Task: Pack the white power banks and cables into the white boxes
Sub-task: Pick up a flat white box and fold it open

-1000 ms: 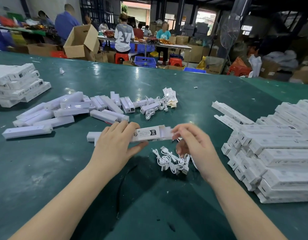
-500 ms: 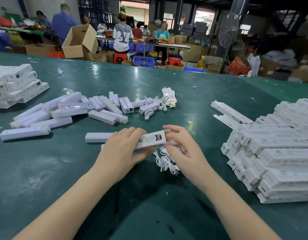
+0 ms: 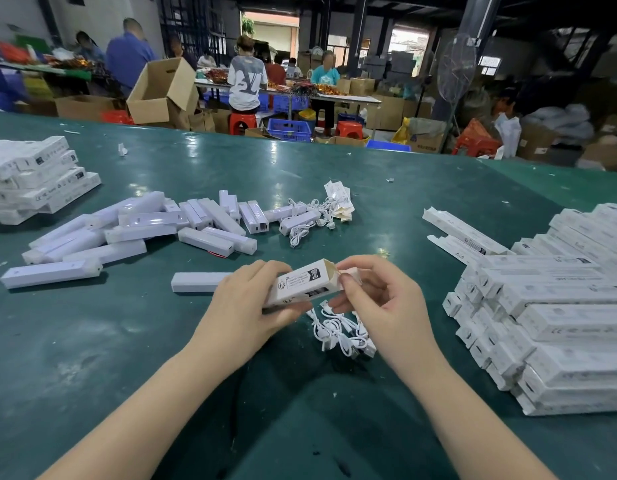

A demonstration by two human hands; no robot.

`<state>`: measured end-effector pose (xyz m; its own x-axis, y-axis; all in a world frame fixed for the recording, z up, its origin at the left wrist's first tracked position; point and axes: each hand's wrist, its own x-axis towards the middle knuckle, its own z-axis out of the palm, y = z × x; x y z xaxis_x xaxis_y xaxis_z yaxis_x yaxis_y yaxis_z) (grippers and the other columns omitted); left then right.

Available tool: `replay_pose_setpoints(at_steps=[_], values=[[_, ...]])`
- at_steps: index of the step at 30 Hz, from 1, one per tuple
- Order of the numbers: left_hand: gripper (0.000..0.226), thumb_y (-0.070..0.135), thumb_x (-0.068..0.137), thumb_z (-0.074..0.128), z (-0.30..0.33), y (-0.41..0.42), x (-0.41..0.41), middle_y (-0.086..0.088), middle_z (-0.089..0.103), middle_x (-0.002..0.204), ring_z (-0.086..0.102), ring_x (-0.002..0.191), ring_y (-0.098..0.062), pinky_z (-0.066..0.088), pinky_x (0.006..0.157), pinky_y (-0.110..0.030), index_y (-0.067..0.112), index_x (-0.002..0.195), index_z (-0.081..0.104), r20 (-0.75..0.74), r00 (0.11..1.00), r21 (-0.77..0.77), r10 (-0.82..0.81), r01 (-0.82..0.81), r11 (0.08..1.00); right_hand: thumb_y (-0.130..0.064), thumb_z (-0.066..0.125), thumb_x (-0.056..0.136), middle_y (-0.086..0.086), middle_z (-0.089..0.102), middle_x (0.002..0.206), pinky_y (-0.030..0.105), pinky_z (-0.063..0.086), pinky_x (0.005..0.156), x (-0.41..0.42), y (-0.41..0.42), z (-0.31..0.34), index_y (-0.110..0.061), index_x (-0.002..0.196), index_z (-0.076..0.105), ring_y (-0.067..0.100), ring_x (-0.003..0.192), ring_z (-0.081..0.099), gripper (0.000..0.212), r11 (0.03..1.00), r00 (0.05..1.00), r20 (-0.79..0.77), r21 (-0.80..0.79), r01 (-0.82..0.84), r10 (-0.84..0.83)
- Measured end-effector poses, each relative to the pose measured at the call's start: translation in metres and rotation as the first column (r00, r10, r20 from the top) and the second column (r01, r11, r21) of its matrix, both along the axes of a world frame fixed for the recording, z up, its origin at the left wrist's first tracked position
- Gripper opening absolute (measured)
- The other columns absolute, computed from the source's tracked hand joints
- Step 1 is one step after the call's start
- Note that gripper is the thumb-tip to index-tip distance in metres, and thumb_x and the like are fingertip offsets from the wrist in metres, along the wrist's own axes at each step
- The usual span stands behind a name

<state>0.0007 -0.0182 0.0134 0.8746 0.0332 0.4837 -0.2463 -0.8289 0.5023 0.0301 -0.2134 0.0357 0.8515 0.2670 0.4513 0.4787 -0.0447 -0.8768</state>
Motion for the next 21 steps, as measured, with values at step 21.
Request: replay_pose_setpoints(at_steps=[21], values=[[0.033, 0.022, 0.075, 0.078, -0.005, 0.006, 0.000, 0.030, 0.065, 0.085, 0.059, 0.081, 0.004, 0.049, 0.074, -0.025, 0.051, 0.085, 0.065, -0.192, 0.975, -0.433, 0.115, -0.189, 0.882, -0.003, 0.065, 0.088, -0.009, 0.075, 0.086, 0.051, 0.058, 0.071, 0.007, -0.004, -0.003, -0.027, 0.085, 0.076, 0.026, 0.072, 0.070, 0.027, 0.965, 0.964, 0.050, 0.009, 0.261, -0.261]])
